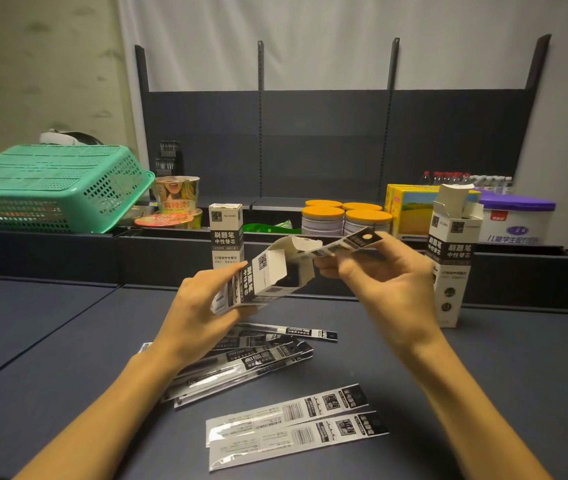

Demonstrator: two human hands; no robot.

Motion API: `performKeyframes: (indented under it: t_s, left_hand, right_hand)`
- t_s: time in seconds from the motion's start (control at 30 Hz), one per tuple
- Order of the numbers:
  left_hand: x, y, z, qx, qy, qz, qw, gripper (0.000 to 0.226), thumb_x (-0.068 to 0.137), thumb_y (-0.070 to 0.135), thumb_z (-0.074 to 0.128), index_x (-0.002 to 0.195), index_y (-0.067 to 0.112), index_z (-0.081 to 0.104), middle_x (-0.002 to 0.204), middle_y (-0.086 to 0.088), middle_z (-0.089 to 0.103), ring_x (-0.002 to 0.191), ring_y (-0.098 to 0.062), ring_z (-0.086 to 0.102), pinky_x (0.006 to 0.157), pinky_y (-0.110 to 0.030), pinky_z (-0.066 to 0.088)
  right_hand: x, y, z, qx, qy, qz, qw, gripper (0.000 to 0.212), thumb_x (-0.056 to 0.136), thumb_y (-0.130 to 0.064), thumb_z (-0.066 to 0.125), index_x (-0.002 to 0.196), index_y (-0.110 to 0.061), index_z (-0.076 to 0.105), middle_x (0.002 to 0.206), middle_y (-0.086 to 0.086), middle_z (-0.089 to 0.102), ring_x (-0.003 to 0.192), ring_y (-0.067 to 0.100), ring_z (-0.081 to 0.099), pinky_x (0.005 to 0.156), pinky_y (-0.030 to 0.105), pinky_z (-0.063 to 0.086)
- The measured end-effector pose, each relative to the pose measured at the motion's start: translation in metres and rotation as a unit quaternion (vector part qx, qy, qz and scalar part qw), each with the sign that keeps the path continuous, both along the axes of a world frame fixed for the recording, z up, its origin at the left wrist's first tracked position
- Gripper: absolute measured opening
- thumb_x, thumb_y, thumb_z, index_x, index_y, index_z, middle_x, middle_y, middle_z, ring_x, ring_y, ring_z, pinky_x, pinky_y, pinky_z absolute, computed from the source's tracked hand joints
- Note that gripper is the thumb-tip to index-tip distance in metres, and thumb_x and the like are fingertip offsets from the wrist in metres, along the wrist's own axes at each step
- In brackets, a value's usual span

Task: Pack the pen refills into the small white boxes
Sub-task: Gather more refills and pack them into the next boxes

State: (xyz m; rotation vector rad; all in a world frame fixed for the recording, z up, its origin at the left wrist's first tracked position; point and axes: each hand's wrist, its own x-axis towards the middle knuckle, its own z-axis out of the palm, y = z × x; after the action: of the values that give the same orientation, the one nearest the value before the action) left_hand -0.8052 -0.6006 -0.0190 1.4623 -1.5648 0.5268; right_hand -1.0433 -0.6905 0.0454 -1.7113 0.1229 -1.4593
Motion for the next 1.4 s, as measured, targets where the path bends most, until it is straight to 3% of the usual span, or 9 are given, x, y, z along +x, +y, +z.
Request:
performKeyframes:
  t_s: [0.07,0.2,0.37,0.53,0.67,0.77,0.93,1.17,1.4]
  left_hand:
    - [0.000,0.000,0.000,-0.003,0.003,-0.005,1.000,0.068,0.076,0.052,0.062,0.137,0.032,0.042,0.126,0.013,0.053,0.112,-0.008,0.052,0.088,-0.044,0.048]
    - [-0.001,0.000,0.000,0.001,-0.007,-0.012,1.000,0.068,0.076,0.052,0.063,0.137,0.034,0.041,0.127,0.014,0.053,0.113,-0.007,0.051,0.087,-0.046,0.048]
    - [-0.001,-0.001,-0.001,0.006,-0.027,-0.014,1.000,0.070,0.074,0.040,0.072,0.137,0.032,0.041,0.127,0.015,0.053,0.112,-0.006,0.051,0.084,-0.044,0.047]
    - [0.001,-0.002,-0.001,0.006,-0.029,-0.013,0.999,0.068,0.077,0.043,0.068,0.138,0.031,0.042,0.128,0.014,0.053,0.113,-0.007,0.051,0.085,-0.041,0.046]
    - [0.000,0.000,-0.002,0.005,-0.026,-0.013,1.000,0.069,0.075,0.033,0.070,0.138,0.031,0.041,0.127,0.014,0.053,0.112,-0.006,0.049,0.084,-0.043,0.047]
    - [-0.002,0.001,0.000,0.006,-0.038,-0.016,0.999,0.066,0.077,0.043,0.067,0.137,0.031,0.041,0.128,0.014,0.052,0.113,-0.006,0.049,0.085,-0.041,0.047]
    - [-0.005,-0.001,0.000,0.005,-0.059,-0.019,0.998,0.069,0.074,0.038,0.072,0.136,0.027,0.043,0.128,0.011,0.054,0.114,-0.008,0.050,0.085,-0.041,0.049]
    - [-0.001,-0.001,-0.001,0.010,-0.057,-0.017,0.998,0.071,0.073,0.027,0.075,0.137,0.027,0.043,0.128,0.007,0.057,0.114,-0.009,0.050,0.085,-0.042,0.049]
    - [-0.005,-0.001,0.001,0.011,-0.067,-0.025,0.997,0.071,0.073,0.029,0.074,0.136,0.028,0.042,0.125,0.007,0.058,0.113,-0.007,0.049,0.086,-0.033,0.045]
  right_hand:
    - [0.003,-0.001,-0.004,-0.061,0.015,-0.030,0.998,0.019,0.080,-0.018,0.074,0.098,-0.011,0.072,0.091,0.004,0.076,0.083,0.018,0.074,0.077,0.030,0.059]
    - [0.004,-0.006,-0.009,-0.238,0.043,-0.106,0.965,0.020,0.085,-0.020,0.068,0.104,-0.014,0.071,0.099,-0.005,0.071,0.090,0.005,0.068,0.079,0.019,0.055]
    - [0.010,-0.015,-0.017,-0.331,0.084,-0.202,0.918,0.018,0.083,-0.018,0.070,0.098,-0.007,0.074,0.093,0.001,0.071,0.094,0.016,0.060,0.078,0.017,0.051]
    - [0.012,-0.013,-0.018,-0.310,0.078,-0.195,0.927,0.031,0.082,-0.014,0.071,0.113,-0.007,0.067,0.104,0.003,0.068,0.096,0.019,0.065,0.082,0.026,0.054]
    - [0.010,-0.007,-0.014,-0.306,0.051,-0.196,0.930,0.023,0.087,-0.020,0.061,0.101,-0.004,0.069,0.098,0.006,0.068,0.091,0.021,0.065,0.076,0.029,0.055]
    - [0.011,-0.010,-0.016,-0.338,0.069,-0.211,0.914,0.021,0.087,-0.019,0.061,0.098,-0.004,0.071,0.095,0.008,0.069,0.089,0.022,0.065,0.074,0.028,0.055]
    - [0.017,-0.017,-0.026,-0.379,0.149,-0.223,0.886,0.019,0.083,-0.014,0.066,0.100,-0.008,0.072,0.099,0.004,0.073,0.093,0.025,0.061,0.068,0.044,0.055]
    - [0.013,-0.009,-0.019,-0.351,0.084,-0.229,0.904,0.015,0.083,-0.011,0.070,0.096,-0.006,0.071,0.093,0.003,0.070,0.089,0.019,0.061,0.074,0.025,0.053]
    - [0.018,-0.011,-0.025,-0.372,0.136,-0.212,0.894,0.015,0.081,-0.006,0.067,0.095,-0.006,0.071,0.093,0.004,0.072,0.086,0.025,0.061,0.066,0.040,0.055]
